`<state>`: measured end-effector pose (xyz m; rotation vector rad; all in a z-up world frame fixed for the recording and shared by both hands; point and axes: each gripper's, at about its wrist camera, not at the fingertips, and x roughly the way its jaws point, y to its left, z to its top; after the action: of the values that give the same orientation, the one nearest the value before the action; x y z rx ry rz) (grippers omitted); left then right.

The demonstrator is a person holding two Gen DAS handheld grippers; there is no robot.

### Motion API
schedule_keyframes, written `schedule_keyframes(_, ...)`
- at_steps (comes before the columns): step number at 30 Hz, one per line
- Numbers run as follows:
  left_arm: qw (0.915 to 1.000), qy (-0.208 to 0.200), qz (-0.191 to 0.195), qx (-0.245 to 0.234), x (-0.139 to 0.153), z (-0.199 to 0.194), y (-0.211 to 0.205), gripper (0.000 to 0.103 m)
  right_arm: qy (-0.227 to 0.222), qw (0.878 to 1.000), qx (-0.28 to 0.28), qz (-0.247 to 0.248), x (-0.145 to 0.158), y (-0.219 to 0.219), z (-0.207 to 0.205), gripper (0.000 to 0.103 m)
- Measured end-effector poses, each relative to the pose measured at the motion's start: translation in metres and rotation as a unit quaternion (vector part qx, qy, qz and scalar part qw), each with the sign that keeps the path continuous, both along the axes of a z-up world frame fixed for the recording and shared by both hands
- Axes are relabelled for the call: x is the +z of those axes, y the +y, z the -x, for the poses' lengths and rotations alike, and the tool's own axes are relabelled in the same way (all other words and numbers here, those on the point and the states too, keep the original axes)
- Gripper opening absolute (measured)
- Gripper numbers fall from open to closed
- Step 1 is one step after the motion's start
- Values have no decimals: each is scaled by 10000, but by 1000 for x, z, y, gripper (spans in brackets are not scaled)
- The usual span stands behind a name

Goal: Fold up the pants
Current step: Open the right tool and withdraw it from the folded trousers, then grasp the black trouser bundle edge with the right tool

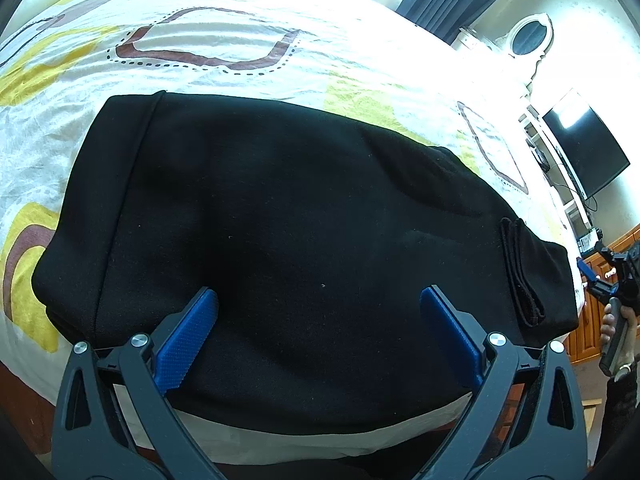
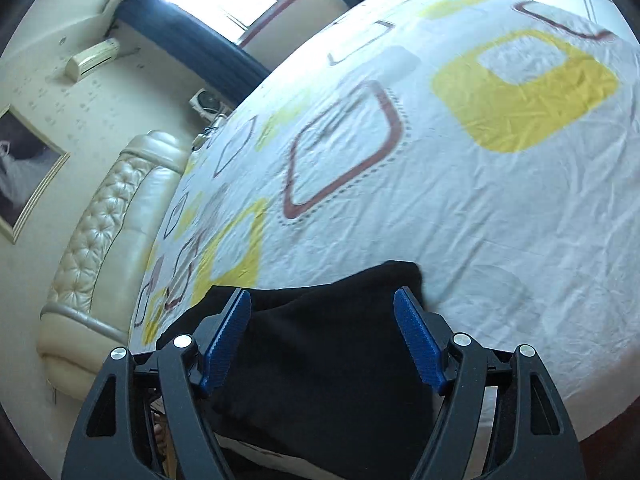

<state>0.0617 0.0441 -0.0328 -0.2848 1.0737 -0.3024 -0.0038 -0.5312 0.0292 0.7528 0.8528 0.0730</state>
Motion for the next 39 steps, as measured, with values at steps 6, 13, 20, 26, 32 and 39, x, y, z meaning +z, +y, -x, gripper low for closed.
schedule_keyframes(6,10000,-27,-50,-9,0,1,-3,101,292,9946,-91,-987,-57,-26,-17,73)
schedule_keyframes(13,9997,-71,-212,-31,-1,2,-6,101,410,9938,9,-1038,-83,-27,-25,26)
schedule_keyframes(20,9995,-93,-301,-80,-2,2,-6,101,271,9867,-94,-1599,-91,-35,-16,36)
schedule_keyframes(26,9999,-62,-148,-52,-2,1,-2,101,261,9807,242,-1925,-87,-28,19,59)
schedule_keyframes(32,9999,-62,-137,-65,-1,1,-1,101,440,9744,570,-2129,-98,-23,54,60)
schedule_keyframes(39,9999,-64,-114,-104,-1,1,0,101,472,9756,461,-2092,-102,-23,61,49)
